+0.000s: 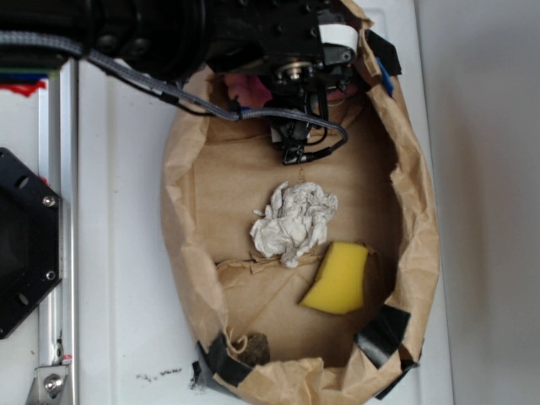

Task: Grab the pink bunny.

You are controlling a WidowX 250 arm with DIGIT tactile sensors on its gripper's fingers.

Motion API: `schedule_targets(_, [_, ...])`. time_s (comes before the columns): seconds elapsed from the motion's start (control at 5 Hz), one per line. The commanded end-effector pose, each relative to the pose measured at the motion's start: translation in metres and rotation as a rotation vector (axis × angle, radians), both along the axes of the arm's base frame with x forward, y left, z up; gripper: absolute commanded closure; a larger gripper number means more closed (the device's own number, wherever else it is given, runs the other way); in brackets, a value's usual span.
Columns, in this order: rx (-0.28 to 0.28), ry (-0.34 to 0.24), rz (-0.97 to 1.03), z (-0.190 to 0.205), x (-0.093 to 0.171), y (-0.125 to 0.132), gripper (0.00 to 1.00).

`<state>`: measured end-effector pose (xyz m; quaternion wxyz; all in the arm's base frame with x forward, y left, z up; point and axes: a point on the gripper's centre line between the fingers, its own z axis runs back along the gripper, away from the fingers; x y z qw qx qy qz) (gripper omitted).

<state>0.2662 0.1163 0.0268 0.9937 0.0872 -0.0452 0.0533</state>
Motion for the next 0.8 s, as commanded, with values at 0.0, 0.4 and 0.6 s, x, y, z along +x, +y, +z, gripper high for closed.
schedule_targets(0.0, [-0.048, -0.081, -0.127, 0.044, 0.013, -0.039, 1.00])
schedule_targets(0.4, [-0.105, -0.146, -0.225, 0.110, 0.043, -0.086, 1.00])
schedule_targets(0.6, [-0.103, -0.134, -0.246, 0.128, 0.039, -0.092, 1.00])
